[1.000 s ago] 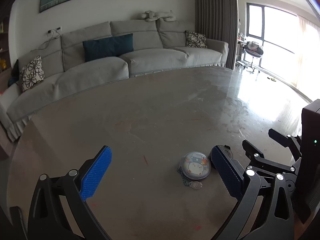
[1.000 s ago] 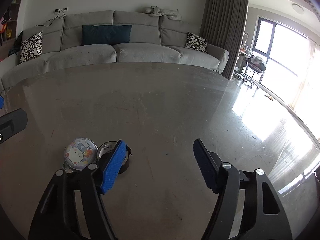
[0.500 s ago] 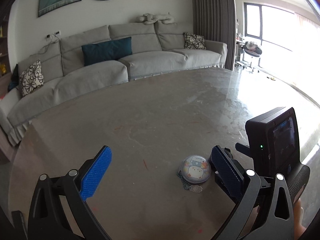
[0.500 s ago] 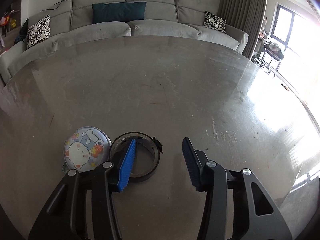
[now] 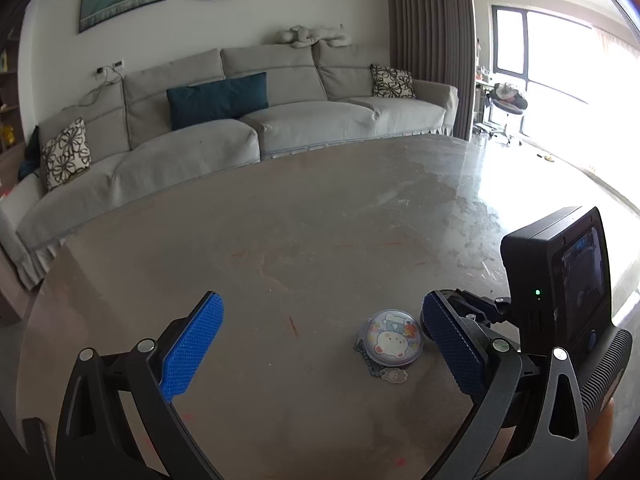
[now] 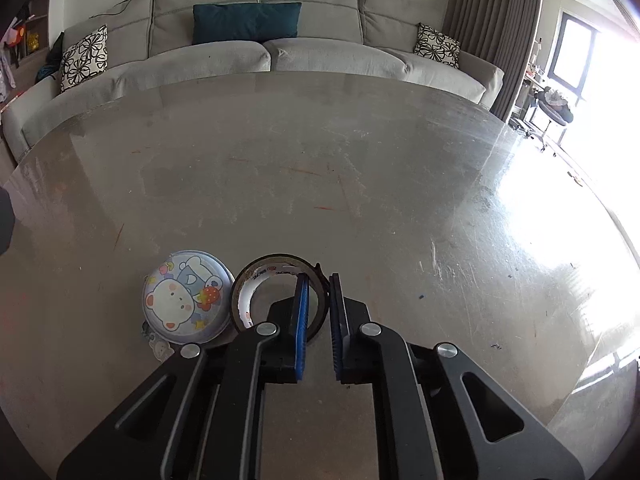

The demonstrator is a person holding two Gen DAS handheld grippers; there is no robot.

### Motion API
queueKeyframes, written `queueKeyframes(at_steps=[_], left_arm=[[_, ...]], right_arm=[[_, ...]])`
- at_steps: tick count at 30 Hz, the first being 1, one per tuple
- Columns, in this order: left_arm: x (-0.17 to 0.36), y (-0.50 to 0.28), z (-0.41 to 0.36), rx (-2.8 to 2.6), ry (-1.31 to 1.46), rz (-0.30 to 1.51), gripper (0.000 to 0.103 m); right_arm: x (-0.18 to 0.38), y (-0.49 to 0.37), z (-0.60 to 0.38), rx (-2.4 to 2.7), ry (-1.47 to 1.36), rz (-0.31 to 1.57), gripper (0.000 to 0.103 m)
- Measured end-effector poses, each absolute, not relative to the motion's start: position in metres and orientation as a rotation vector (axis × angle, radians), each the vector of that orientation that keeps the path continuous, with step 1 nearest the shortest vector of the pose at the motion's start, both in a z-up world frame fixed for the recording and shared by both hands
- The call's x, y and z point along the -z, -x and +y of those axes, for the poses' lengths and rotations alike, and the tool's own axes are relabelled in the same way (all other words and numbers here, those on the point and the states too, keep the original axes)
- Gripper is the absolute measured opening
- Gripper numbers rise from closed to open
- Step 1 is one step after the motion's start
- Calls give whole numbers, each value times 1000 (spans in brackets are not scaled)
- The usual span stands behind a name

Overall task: Collect trash
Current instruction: 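Grasp the round cartoon tin with the left tool while the right tool holds the tape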

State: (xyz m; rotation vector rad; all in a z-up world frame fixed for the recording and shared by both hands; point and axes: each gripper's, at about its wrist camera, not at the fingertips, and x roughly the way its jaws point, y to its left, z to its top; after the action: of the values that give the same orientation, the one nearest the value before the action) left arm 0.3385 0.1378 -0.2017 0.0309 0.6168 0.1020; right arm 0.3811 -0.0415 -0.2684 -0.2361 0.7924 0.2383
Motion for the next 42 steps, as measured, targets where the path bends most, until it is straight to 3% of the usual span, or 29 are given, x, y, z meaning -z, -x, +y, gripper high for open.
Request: queueKeyframes(at_steps=[9, 36, 38, 40, 42], left_arm=[[213, -346, 137, -105, -20, 643, 98], [286, -398, 99, -21, 25, 872, 98], [291, -403, 104, -11, 57, 902, 88], [292, -403, 105, -22, 59, 900, 68], [291, -403, 104, -30, 37, 898, 62]], right_arm=[[216, -362, -59, -224, 235, 666, 11], [222, -368, -83, -185, 203, 653, 10], [221, -366, -83, -181, 205, 647, 10], [221, -365, -83, -182, 203, 648, 10], [220, -363, -83, -181, 201, 641, 10]])
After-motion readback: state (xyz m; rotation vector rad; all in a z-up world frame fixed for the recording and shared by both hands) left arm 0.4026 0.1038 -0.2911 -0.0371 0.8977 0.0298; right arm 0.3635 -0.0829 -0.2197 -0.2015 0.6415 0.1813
